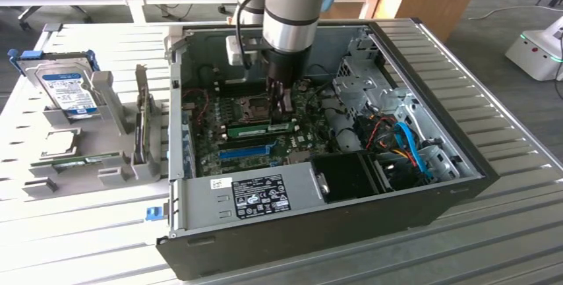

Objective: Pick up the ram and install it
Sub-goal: 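Insert the ram into the slot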

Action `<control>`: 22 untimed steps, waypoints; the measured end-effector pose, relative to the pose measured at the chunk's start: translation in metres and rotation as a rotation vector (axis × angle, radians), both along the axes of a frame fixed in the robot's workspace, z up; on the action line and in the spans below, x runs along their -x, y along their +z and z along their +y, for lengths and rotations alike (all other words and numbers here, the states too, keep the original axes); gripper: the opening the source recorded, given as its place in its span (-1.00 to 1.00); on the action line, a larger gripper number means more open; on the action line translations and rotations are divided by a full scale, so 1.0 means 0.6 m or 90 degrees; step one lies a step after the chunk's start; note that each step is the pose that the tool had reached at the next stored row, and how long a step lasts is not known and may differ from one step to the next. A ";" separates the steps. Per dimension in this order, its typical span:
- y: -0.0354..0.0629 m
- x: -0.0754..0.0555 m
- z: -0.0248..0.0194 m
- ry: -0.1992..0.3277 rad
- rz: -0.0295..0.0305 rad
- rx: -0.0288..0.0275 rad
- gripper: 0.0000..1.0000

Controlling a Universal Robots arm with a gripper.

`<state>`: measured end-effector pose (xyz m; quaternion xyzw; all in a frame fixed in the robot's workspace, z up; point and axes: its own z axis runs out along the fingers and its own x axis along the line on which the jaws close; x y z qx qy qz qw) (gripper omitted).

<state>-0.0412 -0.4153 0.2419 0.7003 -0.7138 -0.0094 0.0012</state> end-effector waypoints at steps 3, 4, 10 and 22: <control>0.014 0.000 0.0000 0.000 0.0000 0.0000 -0.50; 0.018 0.000 0.0000 0.000 0.0000 0.0000 -0.50; 0.051 -0.001 0.0000 0.000 0.0000 0.0001 -0.50; 0.115 -0.001 0.0000 0.000 0.0000 0.0000 -0.50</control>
